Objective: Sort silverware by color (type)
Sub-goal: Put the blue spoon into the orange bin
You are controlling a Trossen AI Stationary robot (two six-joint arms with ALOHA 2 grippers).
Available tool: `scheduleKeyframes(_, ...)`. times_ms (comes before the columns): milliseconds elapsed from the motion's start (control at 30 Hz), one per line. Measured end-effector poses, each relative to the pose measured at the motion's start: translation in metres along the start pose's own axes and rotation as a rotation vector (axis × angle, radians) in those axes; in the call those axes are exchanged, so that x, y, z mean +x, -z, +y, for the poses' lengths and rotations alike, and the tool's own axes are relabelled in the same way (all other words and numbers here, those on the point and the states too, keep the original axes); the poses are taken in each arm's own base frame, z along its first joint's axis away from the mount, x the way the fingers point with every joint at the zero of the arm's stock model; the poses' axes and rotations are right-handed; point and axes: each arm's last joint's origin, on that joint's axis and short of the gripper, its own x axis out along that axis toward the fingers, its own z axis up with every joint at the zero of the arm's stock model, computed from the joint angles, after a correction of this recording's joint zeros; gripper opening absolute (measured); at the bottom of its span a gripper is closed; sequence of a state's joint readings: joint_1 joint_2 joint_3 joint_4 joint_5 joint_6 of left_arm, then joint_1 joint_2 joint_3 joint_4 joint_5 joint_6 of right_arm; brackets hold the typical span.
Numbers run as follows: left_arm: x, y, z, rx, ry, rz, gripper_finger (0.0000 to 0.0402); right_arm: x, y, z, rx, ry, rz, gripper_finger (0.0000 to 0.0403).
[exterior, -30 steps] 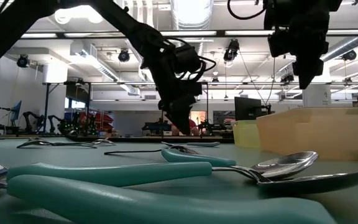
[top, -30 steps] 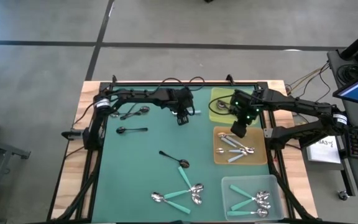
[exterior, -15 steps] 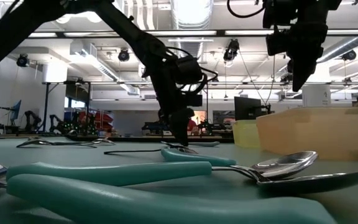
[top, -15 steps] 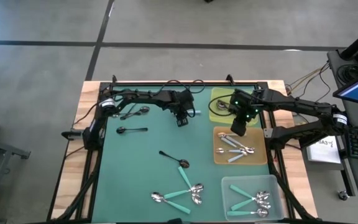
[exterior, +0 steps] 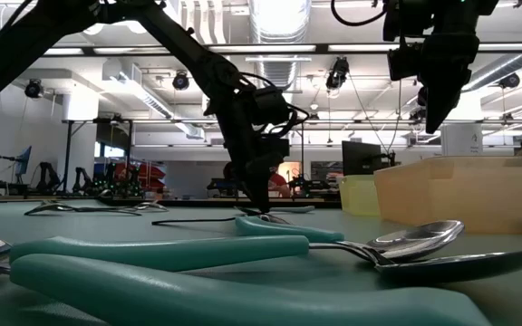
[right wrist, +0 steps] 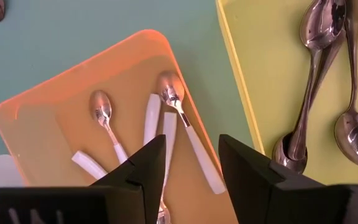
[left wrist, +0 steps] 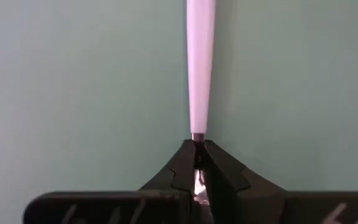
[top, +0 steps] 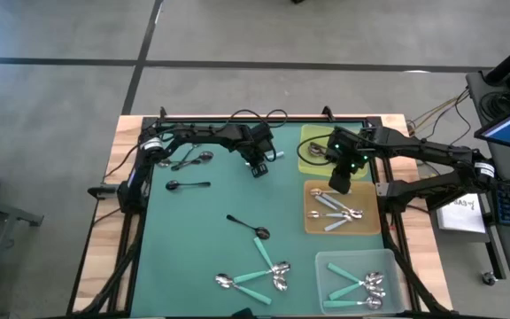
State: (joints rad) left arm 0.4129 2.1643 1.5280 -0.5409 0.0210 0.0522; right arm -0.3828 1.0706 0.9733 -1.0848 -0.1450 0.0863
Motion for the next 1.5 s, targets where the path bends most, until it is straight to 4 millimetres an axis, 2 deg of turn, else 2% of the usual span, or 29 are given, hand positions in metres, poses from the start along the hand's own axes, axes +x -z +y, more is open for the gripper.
scheduleKeyframes(167,-0.004,-0.003,0.001,-0.122,0.083,0.002,0.0002,0.0,0.0,-0.001,-0.001,0.019,-0.005,0.0139)
scheduleKeyframes(267,-0.013,-0.014,-0.005,-0.116,0.11,-0.027,0.0002,0.0,-0.001,-0.001,-0.002,0.02,-0.014,0.0139)
scheduleKeyframes(433,-0.047,-0.044,-0.007,-0.09,0.125,-0.097,0.0001,-0.001,-0.01,0.0,-0.016,0.013,-0.108,0.0139)
scheduleKeyframes(600,-0.087,-0.07,-0.007,-0.065,0.12,-0.163,0.0001,-0.006,-0.032,-0.001,0.014,-0.004,-0.334,0.0139)
scheduleKeyframes(733,-0.11,-0.075,-0.004,-0.059,0.004,-0.136,0.0,-0.014,-0.048,-0.009,0.129,-0.032,-0.52,0.0139)
scheduleKeyframes(867,-0.129,-0.074,-0.001,-0.062,-0.081,-0.173,0.0,-0.019,-0.056,-0.02,0.211,-0.042,-0.623,0.0139)
scheduleKeyframes(1067,-0.152,-0.052,0.003,-0.134,-0.152,-0.213,0.0,-0.007,-0.048,-0.042,0.335,-0.015,-0.614,0.0139)
scheduleKeyframes(1200,-0.16,-0.022,0.001,-0.258,-0.14,-0.28,0.0,0.006,-0.046,-0.048,0.42,-0.051,-0.655,0.0139)
scheduleKeyframes(1267,-0.159,-0.003,-0.008,-0.343,-0.11,-0.333,0.0,0.012,-0.047,-0.048,0.45,-0.127,-0.725,0.0139)
scheduleKeyframes(1367,-0.151,0.02,-0.029,-0.446,-0.009,-0.525,0.0,0.018,-0.052,-0.047,0.508,-0.262,-0.871,0.0139)
scheduleKeyframes(1500,-0.142,0.035,-0.051,-0.609,0.169,-0.925,0.0,0.025,-0.058,-0.049,0.631,-0.434,-1.037,0.0139)
